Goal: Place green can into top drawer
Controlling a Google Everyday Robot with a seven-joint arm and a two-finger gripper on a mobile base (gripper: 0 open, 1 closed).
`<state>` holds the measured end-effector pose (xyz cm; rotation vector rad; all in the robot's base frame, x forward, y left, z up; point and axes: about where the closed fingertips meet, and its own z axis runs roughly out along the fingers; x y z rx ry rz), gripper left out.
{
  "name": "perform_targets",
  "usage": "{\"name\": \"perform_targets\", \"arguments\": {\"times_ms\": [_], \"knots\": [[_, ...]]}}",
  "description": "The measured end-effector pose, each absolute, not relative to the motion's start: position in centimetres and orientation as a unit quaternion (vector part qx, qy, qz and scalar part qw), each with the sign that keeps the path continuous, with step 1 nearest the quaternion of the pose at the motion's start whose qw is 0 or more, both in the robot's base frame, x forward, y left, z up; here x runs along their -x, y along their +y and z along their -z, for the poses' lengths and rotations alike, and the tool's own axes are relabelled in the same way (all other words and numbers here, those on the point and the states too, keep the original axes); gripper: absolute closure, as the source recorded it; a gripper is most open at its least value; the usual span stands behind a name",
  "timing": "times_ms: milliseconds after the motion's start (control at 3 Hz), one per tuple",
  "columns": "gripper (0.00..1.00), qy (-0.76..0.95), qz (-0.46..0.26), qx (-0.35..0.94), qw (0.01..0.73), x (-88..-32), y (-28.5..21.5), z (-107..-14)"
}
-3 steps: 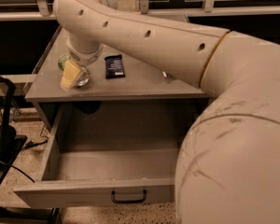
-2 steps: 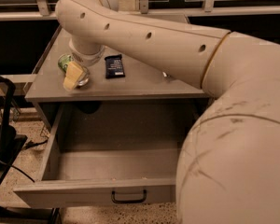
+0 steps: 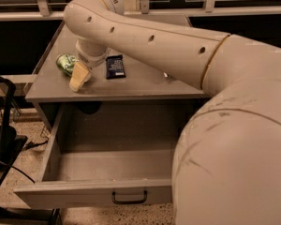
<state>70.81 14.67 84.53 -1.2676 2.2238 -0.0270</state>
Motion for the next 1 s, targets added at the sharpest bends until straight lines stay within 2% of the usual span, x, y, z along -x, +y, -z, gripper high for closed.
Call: {"name": "perform_targets", "arguments": {"times_ms": [667, 1000], "knots": [[0.0, 0.829, 0.007, 0.475, 0.294, -72.4, 13.9, -83.8], [0.0, 0.821, -0.022, 0.477, 0.313, -72.7, 13.3, -83.6]]}}
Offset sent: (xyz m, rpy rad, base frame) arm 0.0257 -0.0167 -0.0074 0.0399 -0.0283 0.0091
